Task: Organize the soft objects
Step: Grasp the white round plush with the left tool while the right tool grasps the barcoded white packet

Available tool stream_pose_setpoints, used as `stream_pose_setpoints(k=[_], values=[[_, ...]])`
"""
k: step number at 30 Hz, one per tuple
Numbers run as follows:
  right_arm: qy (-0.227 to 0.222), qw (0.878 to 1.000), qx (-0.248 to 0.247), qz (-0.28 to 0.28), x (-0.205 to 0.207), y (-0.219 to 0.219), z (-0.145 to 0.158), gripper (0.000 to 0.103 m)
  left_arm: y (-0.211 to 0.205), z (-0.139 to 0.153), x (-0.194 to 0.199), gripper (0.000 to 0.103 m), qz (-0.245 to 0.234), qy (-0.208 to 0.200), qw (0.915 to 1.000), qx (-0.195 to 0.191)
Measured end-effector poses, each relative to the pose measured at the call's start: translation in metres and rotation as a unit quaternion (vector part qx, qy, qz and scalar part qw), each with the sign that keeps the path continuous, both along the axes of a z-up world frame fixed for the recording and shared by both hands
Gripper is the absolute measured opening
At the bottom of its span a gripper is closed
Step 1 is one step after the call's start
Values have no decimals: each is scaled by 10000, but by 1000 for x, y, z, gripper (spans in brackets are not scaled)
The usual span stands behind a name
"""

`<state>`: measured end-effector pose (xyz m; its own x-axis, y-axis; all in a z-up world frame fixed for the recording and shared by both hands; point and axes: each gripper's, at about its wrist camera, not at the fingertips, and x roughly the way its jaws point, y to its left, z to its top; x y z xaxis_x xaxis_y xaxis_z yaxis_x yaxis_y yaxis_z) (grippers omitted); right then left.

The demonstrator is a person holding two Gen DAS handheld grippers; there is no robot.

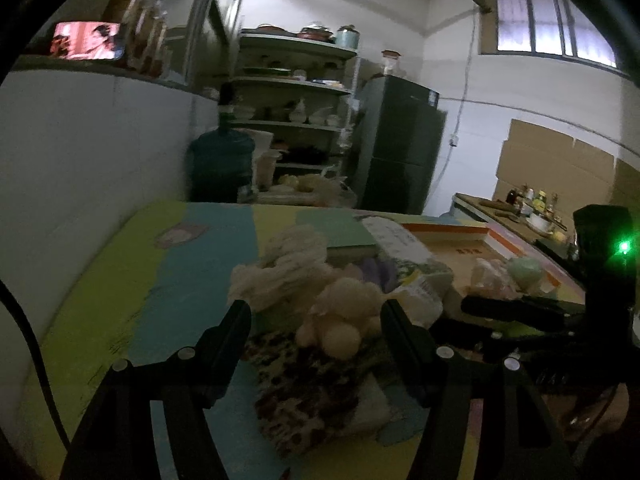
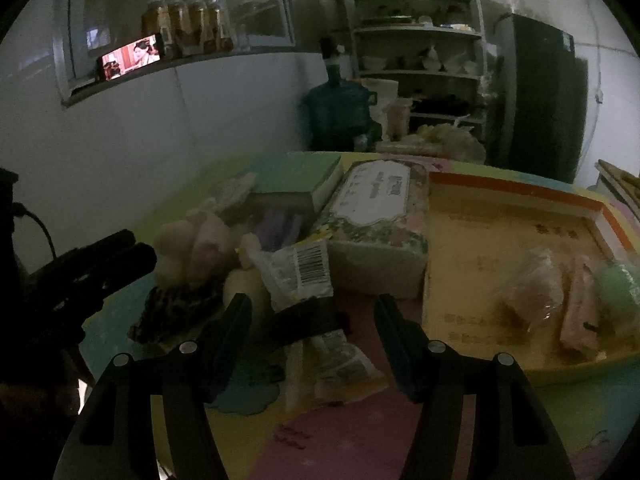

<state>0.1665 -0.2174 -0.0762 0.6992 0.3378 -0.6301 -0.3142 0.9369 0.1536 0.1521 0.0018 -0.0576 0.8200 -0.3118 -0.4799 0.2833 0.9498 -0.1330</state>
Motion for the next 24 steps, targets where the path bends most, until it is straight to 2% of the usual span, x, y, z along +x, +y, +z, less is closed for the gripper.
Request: stream_pose_setpoints(k=[4,10,11,15,22,24], values=[[37,10000,-8,22,1,3,-2,65,-9,-1,18,67,-17,186,9998,32],[88,10000,-11,41,3,6,-6,65,-14,-11,41,65,-142,557,9982,-186],[91,10000,-2,38,4,6,-6,65,-14,-13,43,62,-199,598,9977,-258],[128,9999,45,34,6,5,-8,65,-10,-18,51,33,-242,739,9961,-423],[382,9992,-94,120,12,9,-20,65,-6,-21,48,24,-311,690,9959,-492],[358,9991,-208,24,13,9,-20,50,-2,-20,47,23,-293,663,9958,-553]])
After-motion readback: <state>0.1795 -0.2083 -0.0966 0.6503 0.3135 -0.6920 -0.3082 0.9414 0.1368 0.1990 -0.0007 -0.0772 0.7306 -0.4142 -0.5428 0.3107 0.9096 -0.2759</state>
